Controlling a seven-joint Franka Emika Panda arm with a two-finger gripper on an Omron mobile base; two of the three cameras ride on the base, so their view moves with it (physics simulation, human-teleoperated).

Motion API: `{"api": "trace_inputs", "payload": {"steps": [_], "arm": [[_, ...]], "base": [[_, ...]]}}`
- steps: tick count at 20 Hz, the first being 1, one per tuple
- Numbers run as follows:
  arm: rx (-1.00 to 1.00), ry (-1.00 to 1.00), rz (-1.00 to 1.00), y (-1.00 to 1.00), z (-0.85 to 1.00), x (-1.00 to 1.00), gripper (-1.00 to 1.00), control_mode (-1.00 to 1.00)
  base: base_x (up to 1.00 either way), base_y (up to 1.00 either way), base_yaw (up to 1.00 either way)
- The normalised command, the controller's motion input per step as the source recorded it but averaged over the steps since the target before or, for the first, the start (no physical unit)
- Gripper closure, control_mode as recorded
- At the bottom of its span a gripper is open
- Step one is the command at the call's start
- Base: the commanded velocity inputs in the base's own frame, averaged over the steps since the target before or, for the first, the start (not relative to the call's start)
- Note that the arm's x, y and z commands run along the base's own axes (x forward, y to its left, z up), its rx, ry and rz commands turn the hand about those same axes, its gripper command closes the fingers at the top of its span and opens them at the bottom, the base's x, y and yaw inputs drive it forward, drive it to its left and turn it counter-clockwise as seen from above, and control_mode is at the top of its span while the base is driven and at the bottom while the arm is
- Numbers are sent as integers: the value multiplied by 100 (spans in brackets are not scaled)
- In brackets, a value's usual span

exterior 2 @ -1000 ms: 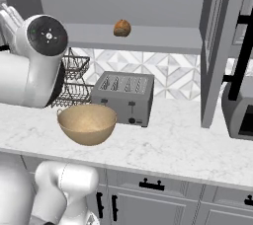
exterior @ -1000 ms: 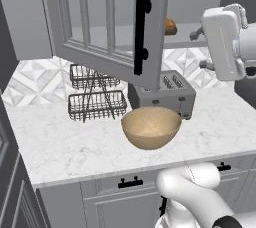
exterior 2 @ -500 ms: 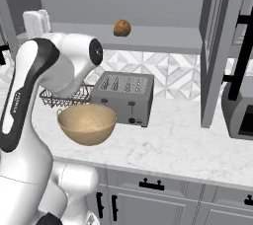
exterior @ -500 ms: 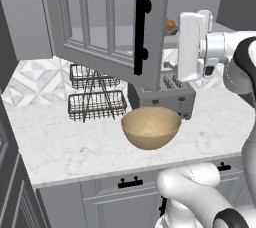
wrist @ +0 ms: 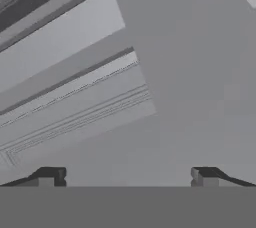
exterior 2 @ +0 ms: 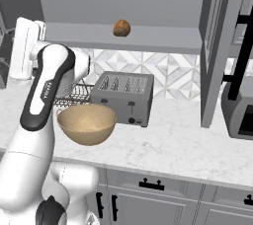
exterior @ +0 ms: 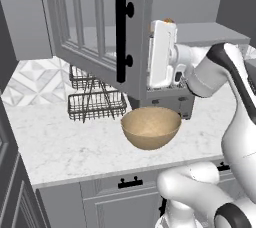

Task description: Open the cabinet, pick up the bread from the cabinet and place it in the basket. Then move the basket to the dining counter.

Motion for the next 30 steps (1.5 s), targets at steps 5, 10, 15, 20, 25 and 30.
{"api": "trace_inputs", "payload": {"steps": [5, 10, 15, 20, 25, 30], "arm": [[-7, 13, 49, 100, -4, -7, -100, -100], [-15, 4, 26, 100, 0, 0, -100, -100], [-17, 0, 1, 76, 0, 0, -100, -100], [-13, 0, 0, 32, 0, 18, -100, -100], [-18, 0, -4, -19, -8, 39, -100, -100], [-10, 0, -5, -85, -45, 47, -100, -100]], "base": [[0, 0, 0], [0, 0, 0], [0, 0, 0], [0, 0, 0], [0, 0, 0], [0, 0, 0]]}}
